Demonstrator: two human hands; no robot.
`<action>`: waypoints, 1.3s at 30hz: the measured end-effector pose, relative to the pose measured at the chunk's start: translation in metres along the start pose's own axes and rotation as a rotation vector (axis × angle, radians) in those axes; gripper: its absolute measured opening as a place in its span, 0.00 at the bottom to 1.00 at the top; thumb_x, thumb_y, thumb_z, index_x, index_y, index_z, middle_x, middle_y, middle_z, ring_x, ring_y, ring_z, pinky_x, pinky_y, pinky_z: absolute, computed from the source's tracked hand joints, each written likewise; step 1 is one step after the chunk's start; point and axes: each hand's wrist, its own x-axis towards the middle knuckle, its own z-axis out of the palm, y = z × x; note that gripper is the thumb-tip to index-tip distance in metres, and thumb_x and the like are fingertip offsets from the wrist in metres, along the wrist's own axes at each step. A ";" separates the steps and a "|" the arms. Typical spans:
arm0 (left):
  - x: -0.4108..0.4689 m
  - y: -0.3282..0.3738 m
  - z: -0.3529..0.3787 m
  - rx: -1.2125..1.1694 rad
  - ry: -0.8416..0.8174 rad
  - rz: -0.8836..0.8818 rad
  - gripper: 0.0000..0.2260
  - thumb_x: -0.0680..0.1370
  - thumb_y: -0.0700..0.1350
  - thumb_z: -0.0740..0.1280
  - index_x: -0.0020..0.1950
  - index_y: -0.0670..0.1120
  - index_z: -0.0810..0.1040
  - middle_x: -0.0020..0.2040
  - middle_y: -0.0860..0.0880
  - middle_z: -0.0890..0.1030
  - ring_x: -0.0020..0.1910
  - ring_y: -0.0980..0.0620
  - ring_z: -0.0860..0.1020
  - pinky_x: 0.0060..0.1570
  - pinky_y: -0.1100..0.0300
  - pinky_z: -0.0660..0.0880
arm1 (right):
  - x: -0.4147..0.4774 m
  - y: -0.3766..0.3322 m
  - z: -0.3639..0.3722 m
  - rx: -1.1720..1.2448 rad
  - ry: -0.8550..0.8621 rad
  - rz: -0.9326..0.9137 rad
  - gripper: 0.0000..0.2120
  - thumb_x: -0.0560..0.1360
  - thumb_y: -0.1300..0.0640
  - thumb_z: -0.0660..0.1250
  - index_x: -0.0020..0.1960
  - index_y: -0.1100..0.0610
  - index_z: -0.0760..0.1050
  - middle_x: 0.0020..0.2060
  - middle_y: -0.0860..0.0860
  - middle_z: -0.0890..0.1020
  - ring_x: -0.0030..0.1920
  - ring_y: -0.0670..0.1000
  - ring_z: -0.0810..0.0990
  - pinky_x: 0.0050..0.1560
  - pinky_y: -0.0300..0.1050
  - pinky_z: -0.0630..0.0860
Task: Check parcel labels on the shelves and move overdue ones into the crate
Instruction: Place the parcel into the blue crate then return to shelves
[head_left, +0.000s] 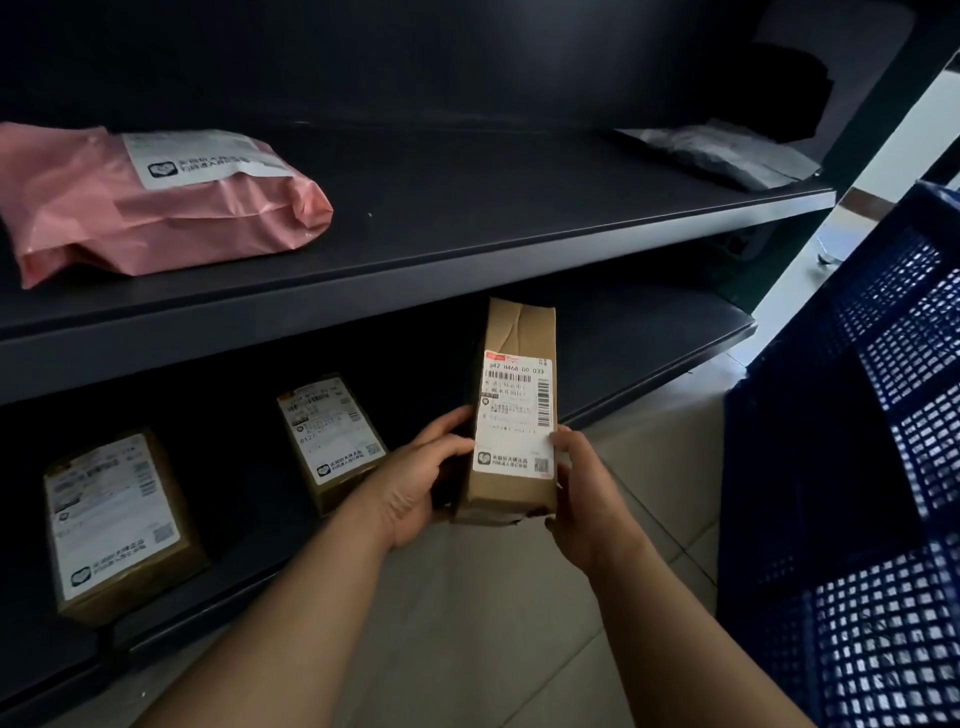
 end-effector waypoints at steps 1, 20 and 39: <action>0.003 0.002 0.001 0.003 -0.007 -0.001 0.22 0.76 0.46 0.67 0.68 0.61 0.72 0.60 0.48 0.82 0.62 0.45 0.76 0.56 0.45 0.75 | 0.000 -0.002 0.002 0.037 0.004 -0.009 0.15 0.80 0.50 0.54 0.54 0.52 0.79 0.49 0.54 0.86 0.49 0.52 0.81 0.42 0.44 0.72; -0.099 0.116 0.126 0.093 -0.016 -0.358 0.16 0.75 0.51 0.68 0.63 0.60 0.76 0.59 0.47 0.80 0.61 0.46 0.75 0.64 0.40 0.68 | -0.152 -0.113 -0.023 0.228 0.213 0.138 0.17 0.80 0.43 0.58 0.66 0.45 0.73 0.52 0.48 0.85 0.49 0.46 0.83 0.37 0.39 0.75; -0.170 0.339 0.453 0.230 -0.299 -0.147 0.14 0.78 0.51 0.66 0.63 0.57 0.76 0.57 0.50 0.83 0.62 0.48 0.77 0.66 0.43 0.68 | -0.313 -0.425 -0.175 0.382 0.293 -0.214 0.19 0.80 0.44 0.58 0.67 0.49 0.72 0.57 0.52 0.83 0.56 0.51 0.83 0.50 0.47 0.80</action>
